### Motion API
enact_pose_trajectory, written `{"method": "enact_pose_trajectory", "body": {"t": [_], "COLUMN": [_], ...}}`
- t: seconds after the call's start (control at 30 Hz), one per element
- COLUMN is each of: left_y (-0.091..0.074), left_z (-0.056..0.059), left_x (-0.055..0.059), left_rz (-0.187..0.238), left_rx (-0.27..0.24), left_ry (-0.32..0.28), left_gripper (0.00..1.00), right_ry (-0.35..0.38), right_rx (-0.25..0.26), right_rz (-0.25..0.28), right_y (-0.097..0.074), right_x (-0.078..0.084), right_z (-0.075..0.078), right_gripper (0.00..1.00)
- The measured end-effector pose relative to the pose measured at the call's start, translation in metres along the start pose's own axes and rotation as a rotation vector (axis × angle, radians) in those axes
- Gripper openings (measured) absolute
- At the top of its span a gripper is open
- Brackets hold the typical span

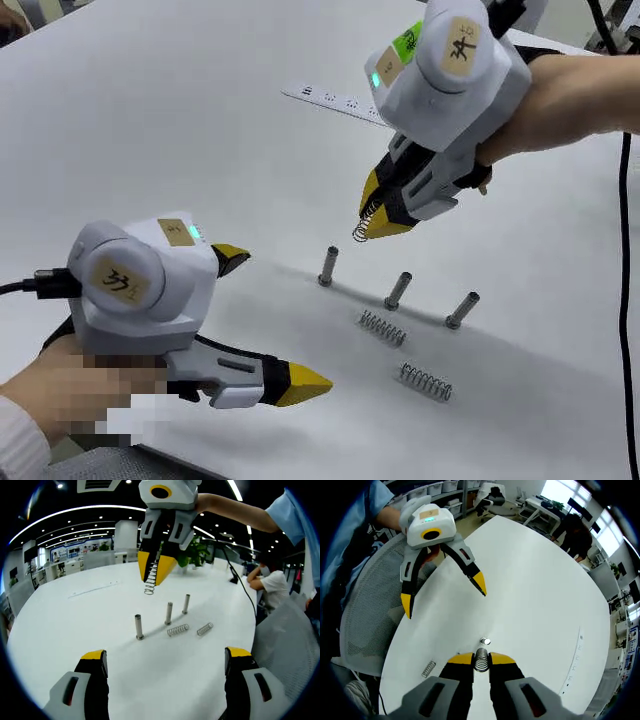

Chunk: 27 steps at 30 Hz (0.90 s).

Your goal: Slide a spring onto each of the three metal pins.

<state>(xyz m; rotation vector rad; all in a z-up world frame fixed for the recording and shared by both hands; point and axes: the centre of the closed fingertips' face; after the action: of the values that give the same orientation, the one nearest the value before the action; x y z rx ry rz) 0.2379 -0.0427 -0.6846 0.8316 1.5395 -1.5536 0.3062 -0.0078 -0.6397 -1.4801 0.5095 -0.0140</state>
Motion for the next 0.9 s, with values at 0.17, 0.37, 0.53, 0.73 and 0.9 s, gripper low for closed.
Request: {"method": "enact_pose_trajectory", "body": {"t": [0.17,0.37,0.53,0.73,0.9], "left_y": [0.001,0.002,0.001,0.001,0.001], "left_z": [0.000,0.002,0.001,0.001,0.001], "left_x": [0.002,0.003,0.001,0.001,0.000], "left_rz": [-0.001,-0.006,0.003,0.004,0.008], "left_rx": [0.001,0.006,0.000,-0.002,0.001], "left_ry": [-0.005,-0.001,-0.006,-0.013,-0.017], "left_gripper": [0.99,0.99,1.00,0.99,0.99], "right_ry": [-0.015,-0.032,-0.048,-0.058,-0.068], "right_rx": [-0.016,-0.026,-0.043,-0.059,-0.066], "right_rz": [-0.021,-0.041,-0.056,-0.072,-0.088], "right_y": [0.008,0.016,0.021,0.031,0.036], "right_x": [0.000,-0.002,-0.005,-0.005,-0.003], "right_z": [0.005,0.012,0.011,0.011,0.012], "right_gripper": [0.12,0.12,0.12,0.12,0.12]}}
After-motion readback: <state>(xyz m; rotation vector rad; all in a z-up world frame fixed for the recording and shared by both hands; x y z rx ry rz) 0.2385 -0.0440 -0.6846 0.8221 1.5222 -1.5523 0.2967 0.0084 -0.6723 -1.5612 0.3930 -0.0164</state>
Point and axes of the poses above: the centre of the closed fingertips' face, and the gripper's own axes: y roughly forward along the fingers, z roughly to its right, x roughly out of its underside, and after that the axes turned 6 degrees about -x, right-handed
